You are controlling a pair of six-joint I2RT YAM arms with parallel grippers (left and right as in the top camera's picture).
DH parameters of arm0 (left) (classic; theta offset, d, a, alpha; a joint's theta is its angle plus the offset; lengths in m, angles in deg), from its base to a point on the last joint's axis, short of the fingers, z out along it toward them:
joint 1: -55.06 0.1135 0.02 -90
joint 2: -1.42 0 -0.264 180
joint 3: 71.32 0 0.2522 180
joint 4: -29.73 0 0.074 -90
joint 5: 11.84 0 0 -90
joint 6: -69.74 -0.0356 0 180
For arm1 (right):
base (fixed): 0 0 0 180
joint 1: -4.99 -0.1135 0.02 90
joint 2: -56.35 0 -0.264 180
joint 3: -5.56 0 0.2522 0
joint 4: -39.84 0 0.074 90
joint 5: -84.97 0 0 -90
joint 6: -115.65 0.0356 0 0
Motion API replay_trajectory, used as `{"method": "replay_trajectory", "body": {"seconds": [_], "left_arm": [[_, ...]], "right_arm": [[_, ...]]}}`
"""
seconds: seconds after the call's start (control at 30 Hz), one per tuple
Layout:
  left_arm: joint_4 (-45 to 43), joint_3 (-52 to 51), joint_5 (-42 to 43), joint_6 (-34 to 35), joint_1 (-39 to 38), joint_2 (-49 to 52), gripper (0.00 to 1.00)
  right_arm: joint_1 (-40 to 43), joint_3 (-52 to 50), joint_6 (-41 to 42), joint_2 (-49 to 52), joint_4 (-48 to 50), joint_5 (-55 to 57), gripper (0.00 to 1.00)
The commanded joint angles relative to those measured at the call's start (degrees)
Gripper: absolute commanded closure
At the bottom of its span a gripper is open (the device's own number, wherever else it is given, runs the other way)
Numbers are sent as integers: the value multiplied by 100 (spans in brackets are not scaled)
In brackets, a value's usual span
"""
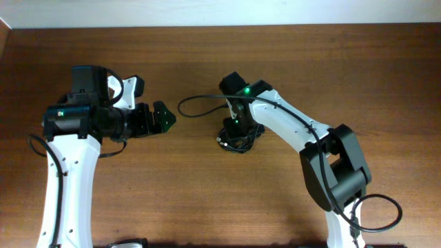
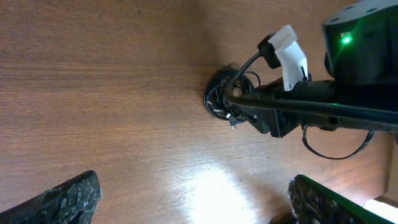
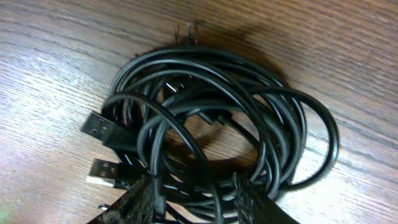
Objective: Untangle cables
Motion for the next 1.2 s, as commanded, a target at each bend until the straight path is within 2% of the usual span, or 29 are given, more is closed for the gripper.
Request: {"method": "replay_trajectory", "body": {"seconds": [0.0,0.03,0.1,0.27,0.5,0.6,0.63,0.7,0.8,0.9,1.07,1.17], "left_arm": [[11,66,-42,55,13,35,1],[11,66,-44,52,13,35,1],[11,66,-44,55,13,35,1],[9,66,-42,55,13,35,1],[15,59,-44,55,13,35,1],[15,55,-42,55,13,35,1],[13,55,-42,55,13,35,1],[13,55,-44,52,13,35,1],[15,55,-44,52,13,35,1],[13,55,-44,52,13,35,1],[13,33,-46,52,13,35,1],[13,33,-44,52,13,35,1]], "right_arm": [[-37,-37,48,63,90,-138,69],[-37,-37,48,63,94,-138,73],[-37,-28,50,63,109,-138,96],[-20,691,203,-236,-592,-140,96],[-24,3790,243,-1137,-2459,-365,96],[-26,4594,247,-1329,-2802,-225,96],[-26,4798,470,-1445,-2929,133,96],[-26,4804,846,-1530,-2983,555,96],[-26,4804,1165,-1539,-2944,367,96],[-20,5080,1161,-1589,-2321,278,96],[-15,6787,1032,-1744,-1453,723,96],[-15,7847,1032,-1792,-1305,1733,96]]}}
